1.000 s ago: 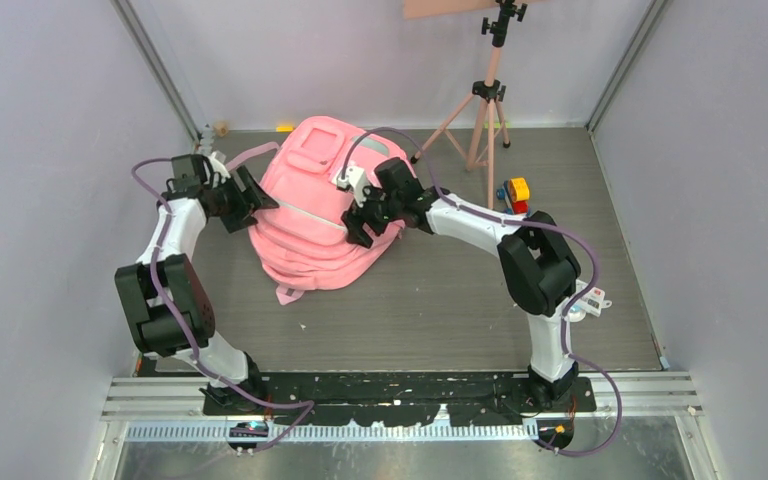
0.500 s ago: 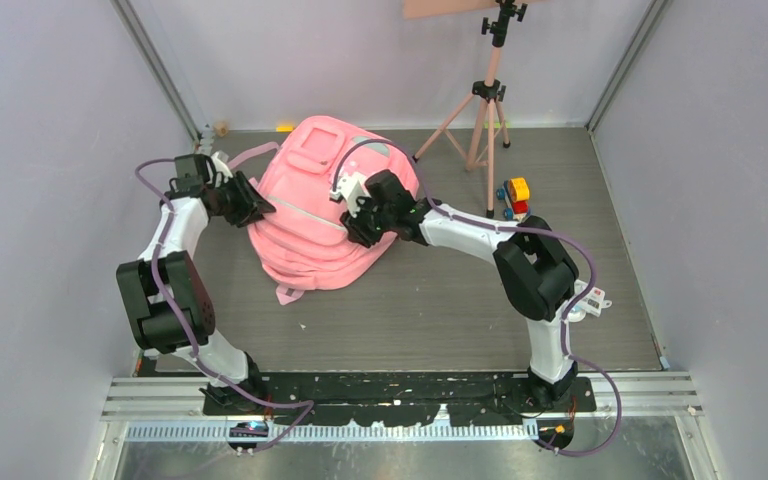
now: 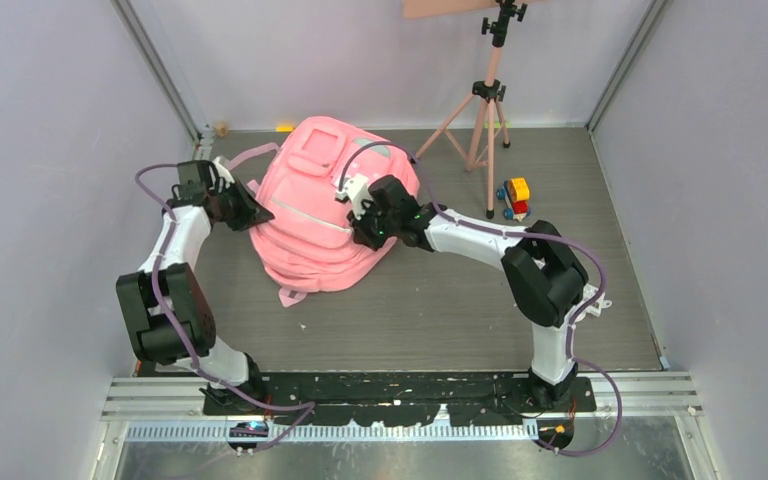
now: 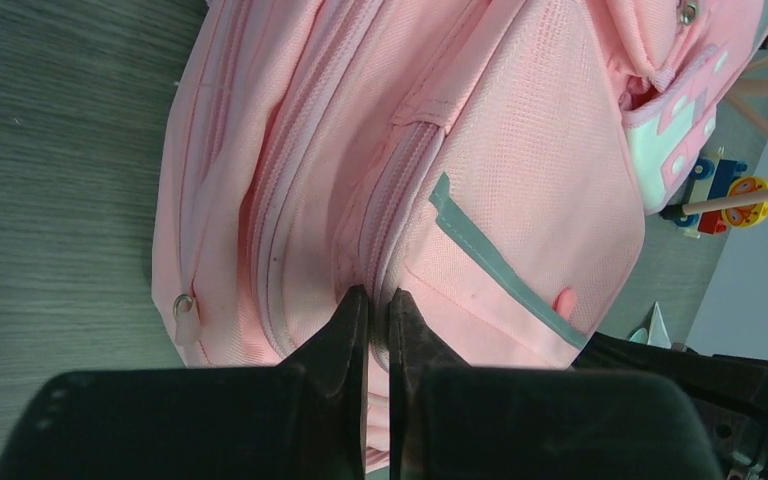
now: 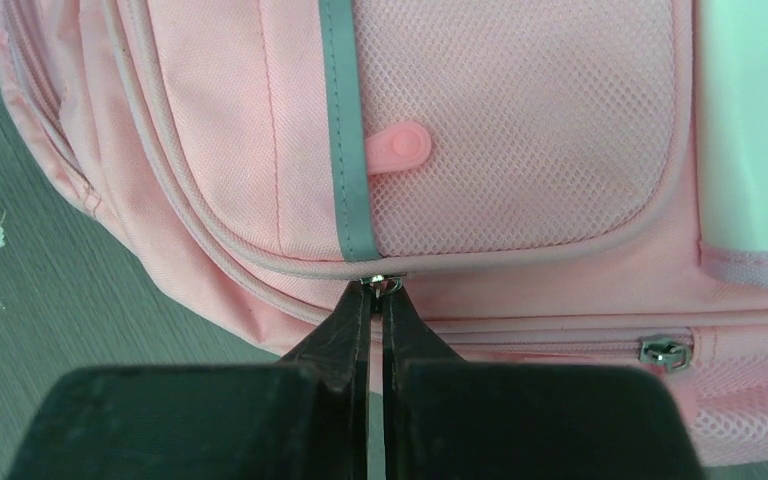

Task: Pack the student bag
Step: Unzip the student bag at the center of the board.

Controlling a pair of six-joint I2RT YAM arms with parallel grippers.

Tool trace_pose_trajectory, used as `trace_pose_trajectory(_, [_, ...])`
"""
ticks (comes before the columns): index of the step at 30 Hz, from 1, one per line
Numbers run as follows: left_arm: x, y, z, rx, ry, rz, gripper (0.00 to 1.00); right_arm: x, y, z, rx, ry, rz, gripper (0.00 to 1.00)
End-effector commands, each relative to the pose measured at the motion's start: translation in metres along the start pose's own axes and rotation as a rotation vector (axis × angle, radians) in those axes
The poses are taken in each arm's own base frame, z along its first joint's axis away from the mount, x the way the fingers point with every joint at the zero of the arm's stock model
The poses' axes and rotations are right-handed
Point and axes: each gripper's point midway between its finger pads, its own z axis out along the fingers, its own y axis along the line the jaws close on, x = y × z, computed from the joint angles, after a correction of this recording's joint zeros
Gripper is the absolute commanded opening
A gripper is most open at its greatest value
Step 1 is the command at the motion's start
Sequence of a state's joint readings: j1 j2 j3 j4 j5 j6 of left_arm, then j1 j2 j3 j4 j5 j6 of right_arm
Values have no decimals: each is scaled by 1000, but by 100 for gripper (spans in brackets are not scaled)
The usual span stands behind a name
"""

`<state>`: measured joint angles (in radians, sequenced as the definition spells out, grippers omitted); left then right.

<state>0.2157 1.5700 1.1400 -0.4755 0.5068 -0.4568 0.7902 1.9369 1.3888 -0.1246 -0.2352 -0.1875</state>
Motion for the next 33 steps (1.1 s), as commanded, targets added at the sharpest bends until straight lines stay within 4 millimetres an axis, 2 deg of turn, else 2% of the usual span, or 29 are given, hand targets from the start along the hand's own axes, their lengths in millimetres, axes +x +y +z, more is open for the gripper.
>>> trace_pose_trajectory(1, [10,-40,-18,101,-33,67,0,23,24,-19,-37,73,128,1])
trace_pose_trajectory(6, [26,-53,-25,116,-58,80,0,25,32,-30,-46,78,187,1])
trace_pose_trajectory(10, [31,-60,-34,131,-123,70,0,27,41,-37,-56,97,232,1])
trace_pose_trajectory(17, [36,-55,-44,115,-204,37,0,32,60,-46,-61,119,254,1])
trace_pose_trajectory(24, [32,-47,-48,82,-275,-5,0,51,74,-49,-36,166,253,1])
trace_pose_trajectory(33, [18,-47,-57,69,-374,-53,0,63,99,-56,-2,180,278,1])
